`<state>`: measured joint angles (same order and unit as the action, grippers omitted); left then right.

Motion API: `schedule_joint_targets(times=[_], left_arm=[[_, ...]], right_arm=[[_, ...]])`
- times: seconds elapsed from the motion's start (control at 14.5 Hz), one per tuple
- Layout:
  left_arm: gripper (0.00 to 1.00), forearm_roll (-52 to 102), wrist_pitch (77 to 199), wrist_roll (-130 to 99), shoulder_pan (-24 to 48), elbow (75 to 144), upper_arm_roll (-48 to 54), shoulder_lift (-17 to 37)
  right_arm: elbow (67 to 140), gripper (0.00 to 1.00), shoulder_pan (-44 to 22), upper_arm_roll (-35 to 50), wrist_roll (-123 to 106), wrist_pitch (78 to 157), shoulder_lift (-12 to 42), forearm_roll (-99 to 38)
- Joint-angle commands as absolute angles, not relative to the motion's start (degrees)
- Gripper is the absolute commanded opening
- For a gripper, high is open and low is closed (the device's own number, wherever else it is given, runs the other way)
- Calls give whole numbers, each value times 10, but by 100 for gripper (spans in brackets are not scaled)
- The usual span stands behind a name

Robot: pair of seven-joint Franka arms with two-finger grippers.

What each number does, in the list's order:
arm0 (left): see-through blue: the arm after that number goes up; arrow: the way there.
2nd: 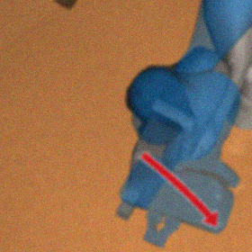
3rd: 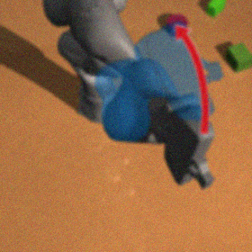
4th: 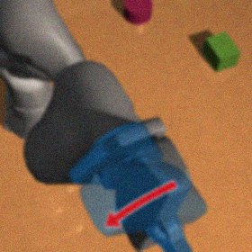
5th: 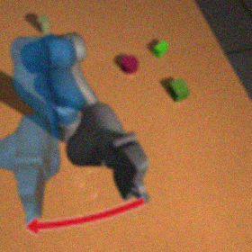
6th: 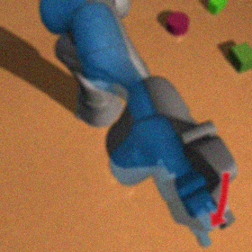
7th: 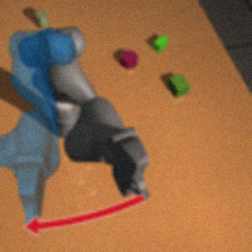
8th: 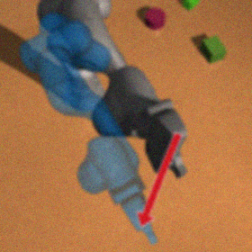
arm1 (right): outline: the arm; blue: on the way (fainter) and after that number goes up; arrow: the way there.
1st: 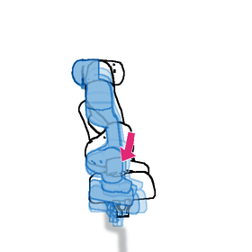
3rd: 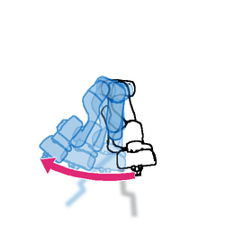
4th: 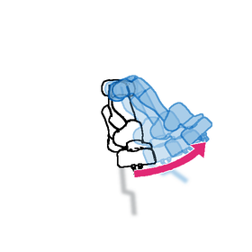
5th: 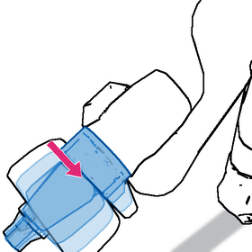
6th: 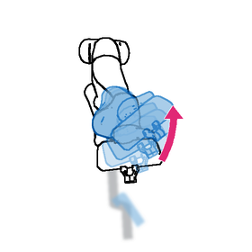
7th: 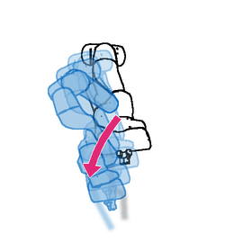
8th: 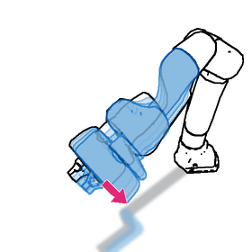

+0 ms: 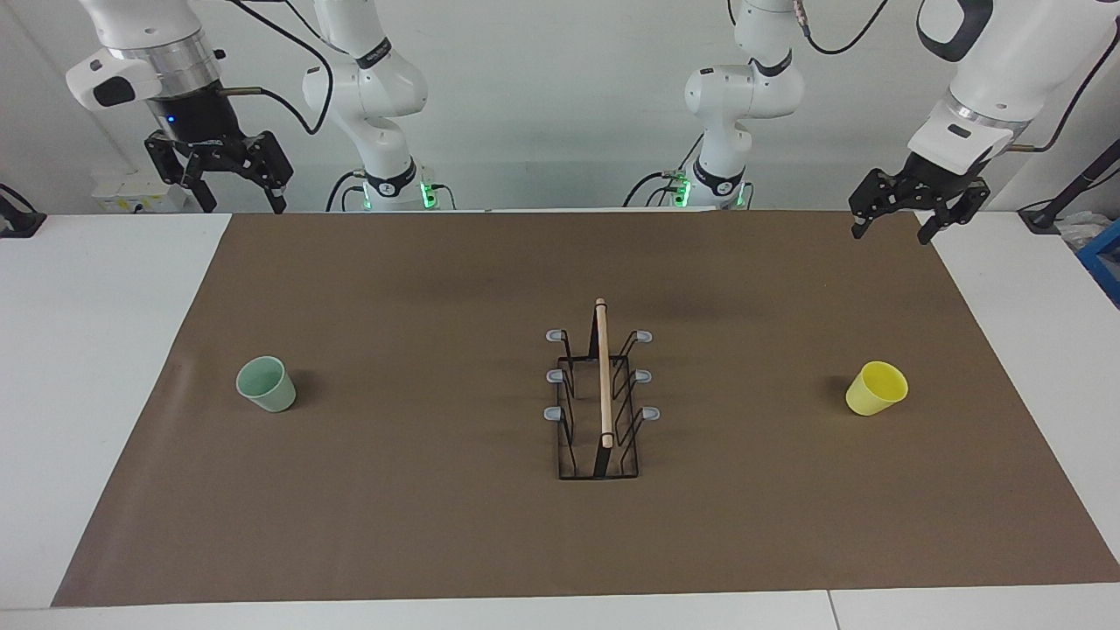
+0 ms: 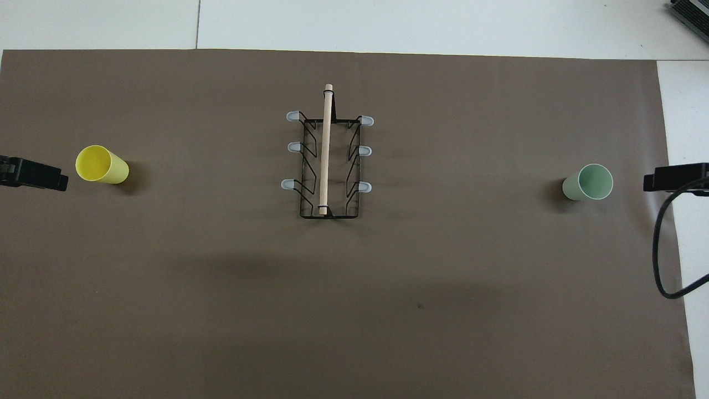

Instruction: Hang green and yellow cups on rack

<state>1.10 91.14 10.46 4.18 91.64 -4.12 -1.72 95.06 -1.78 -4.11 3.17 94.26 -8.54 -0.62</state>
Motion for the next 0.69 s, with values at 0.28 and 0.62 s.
schedule_joint_targets(times=[0.28, 0.62], left_arm=[[100, 5, 901, 87, 39, 912, -35, -17], [100, 5, 929, 87, 46, 940, -35, -29]], right_arm=[[939, 100, -10, -36, 21, 932, -79, -15], [939, 100, -10, -36, 21, 932, -80, -14]])
